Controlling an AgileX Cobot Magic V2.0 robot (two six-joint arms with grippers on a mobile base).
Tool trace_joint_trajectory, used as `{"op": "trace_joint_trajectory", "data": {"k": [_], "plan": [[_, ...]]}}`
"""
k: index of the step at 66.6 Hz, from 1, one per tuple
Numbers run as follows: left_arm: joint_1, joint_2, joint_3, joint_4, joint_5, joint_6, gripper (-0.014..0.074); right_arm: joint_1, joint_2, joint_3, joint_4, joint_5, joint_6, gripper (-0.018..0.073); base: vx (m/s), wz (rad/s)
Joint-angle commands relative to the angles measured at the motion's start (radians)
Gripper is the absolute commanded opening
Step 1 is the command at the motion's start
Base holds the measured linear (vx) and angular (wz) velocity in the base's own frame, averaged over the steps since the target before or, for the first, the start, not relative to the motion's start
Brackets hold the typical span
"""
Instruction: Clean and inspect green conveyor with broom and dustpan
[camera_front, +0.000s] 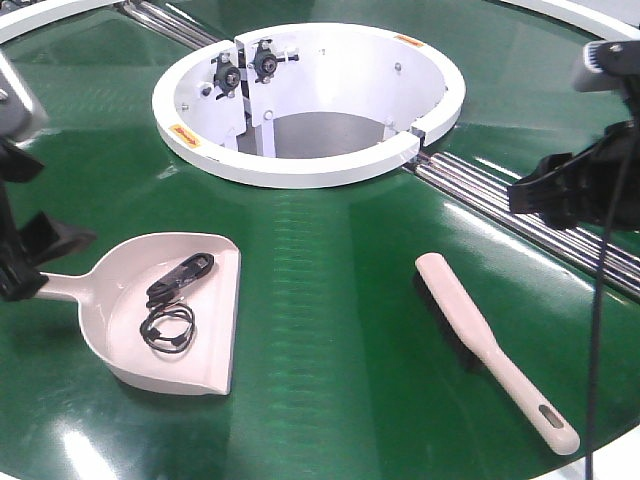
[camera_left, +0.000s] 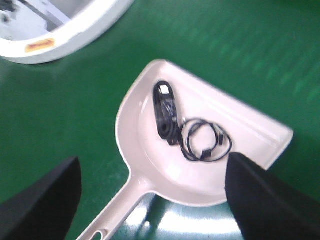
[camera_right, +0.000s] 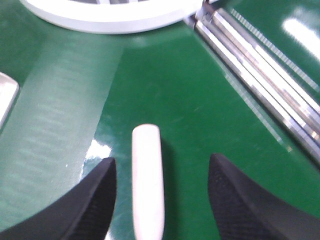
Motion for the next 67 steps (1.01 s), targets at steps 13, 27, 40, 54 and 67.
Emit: {"op": "trace_joint_trajectory", "data": {"k": [13,27,40,54,67], "plan": [[-0.004,-0.211,0.001,0.006,-0.167,-0.209,0.0502,-0.004,-0.262,0.184,-0.033,-0.298,0.000,0.0403,0.00,0.00],[-0.004,-0.505,0.284,0.000,-0.420,-0.297,0.0401,-0.004,-0.518,0.396,-0.041,-0.445,0.000,0.0403,0.00,0.00],[-0.004,-0.747,0.572,0.002,-0.554,-0.415,0.0332,-0.004,-0.788,0.563,-0.041,-0.490,-0.005,0.0403,0.00,0.00],[-0.004,-0.868,0.825,0.007,-0.716,-0.460,0.0291,-0.004,-1.005,0.750,-0.053,-0.516,-0.006,0.0403,0.00,0.00],[-0.004,-0.884,0.974,-0.006,-0.924,-0.464,0.0260,-0.004,-1.020,0.880,-0.053,-0.627,-0.029,0.0400,0.00,0.00]]}}
